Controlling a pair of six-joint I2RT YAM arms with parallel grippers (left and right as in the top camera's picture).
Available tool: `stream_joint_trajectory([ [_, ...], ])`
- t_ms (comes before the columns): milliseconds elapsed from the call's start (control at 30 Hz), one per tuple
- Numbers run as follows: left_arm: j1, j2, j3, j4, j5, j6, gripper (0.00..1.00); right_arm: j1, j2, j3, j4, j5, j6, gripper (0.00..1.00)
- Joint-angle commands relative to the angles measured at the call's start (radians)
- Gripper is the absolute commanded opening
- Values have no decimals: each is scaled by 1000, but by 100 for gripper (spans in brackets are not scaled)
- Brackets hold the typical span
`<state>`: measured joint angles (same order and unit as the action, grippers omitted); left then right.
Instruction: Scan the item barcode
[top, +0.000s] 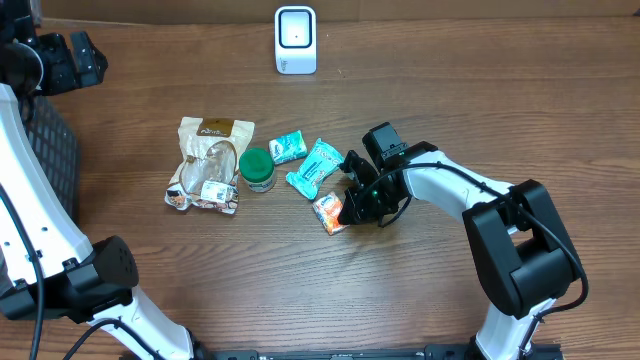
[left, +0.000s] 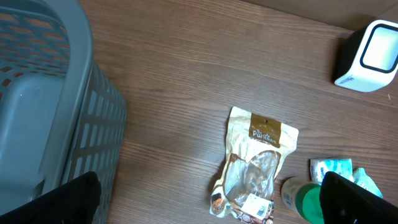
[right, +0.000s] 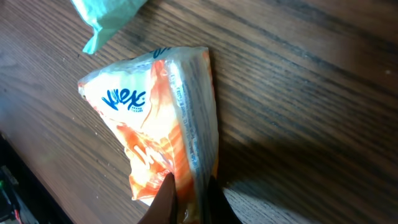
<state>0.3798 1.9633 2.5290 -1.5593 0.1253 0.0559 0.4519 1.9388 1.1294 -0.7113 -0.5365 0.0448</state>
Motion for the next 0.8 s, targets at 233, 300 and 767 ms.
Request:
stream_joint_trajectory([
  [233,0,-21,21,0,-2,11,100,-116,-131,153,-204,-282,1,4],
  [300,0,-21,21,0,-2,12,100,-169,-165,163,-211,-414,-30,4],
  [767,0,-21,21,0,-2,12,100,-318,-181,163,-75,-1033,9,4],
])
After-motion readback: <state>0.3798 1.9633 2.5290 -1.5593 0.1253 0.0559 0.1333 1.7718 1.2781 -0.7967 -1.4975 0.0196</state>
